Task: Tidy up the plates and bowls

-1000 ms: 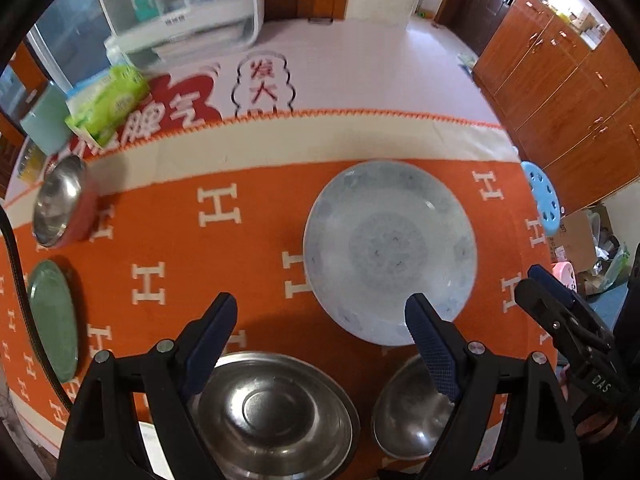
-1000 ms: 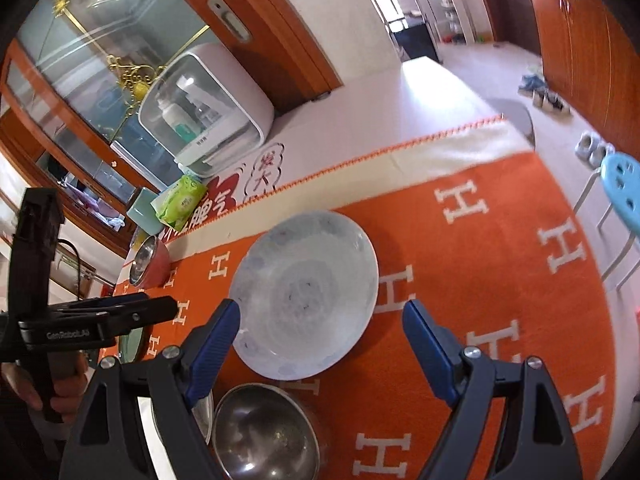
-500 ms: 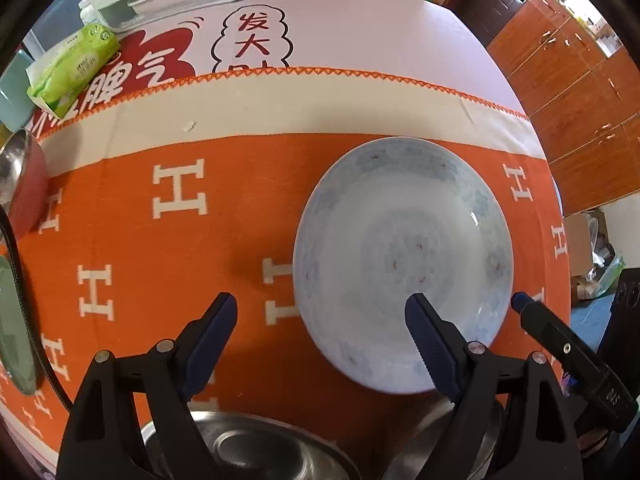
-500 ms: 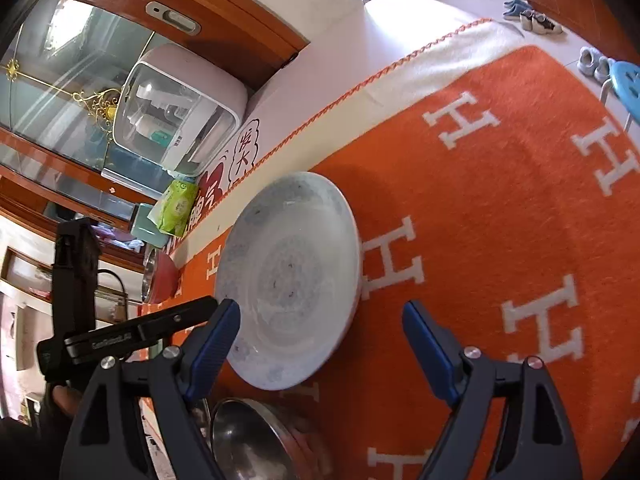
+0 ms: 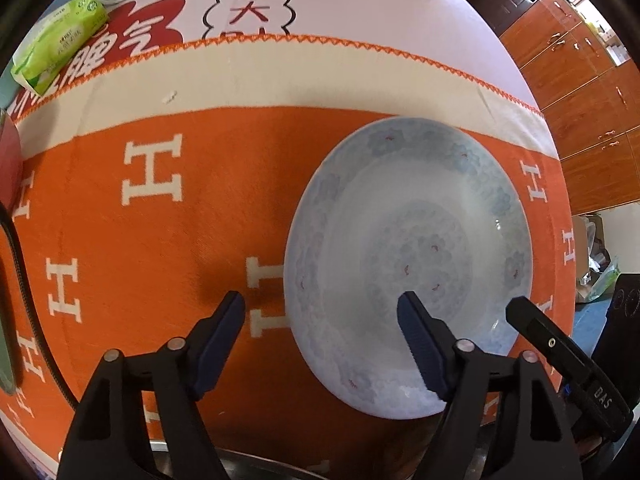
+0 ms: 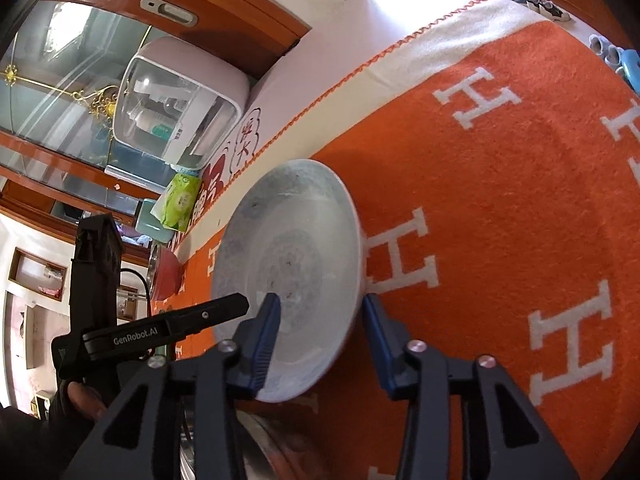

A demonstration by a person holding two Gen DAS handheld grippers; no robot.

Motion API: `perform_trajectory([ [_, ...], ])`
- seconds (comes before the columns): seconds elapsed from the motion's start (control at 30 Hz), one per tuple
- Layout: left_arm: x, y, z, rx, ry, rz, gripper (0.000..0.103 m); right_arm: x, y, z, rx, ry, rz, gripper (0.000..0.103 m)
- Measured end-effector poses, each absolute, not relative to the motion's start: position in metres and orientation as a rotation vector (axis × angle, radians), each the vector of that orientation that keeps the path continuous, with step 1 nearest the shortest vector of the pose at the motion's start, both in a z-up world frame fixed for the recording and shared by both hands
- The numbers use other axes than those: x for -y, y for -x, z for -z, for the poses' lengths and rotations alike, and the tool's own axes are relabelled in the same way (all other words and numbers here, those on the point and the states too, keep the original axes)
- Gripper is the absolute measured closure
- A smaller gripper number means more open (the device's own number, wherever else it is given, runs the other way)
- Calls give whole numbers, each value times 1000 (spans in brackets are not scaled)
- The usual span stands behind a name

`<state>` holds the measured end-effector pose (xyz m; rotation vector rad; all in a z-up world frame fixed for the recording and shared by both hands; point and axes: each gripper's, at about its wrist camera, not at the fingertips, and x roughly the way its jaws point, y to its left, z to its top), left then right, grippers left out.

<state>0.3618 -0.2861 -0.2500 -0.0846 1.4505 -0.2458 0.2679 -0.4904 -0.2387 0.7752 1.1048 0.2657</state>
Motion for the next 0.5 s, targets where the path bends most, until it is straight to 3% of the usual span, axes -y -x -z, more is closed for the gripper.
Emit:
perform_trajectory([
  [0.33,290,-362,252,-1448,43,236,39,495,-270,250,-1108,-814,-242,85],
  [0.5,296,-363,253,-1444,11,236,42,497,-272,254,-1107,-835,-253,88],
])
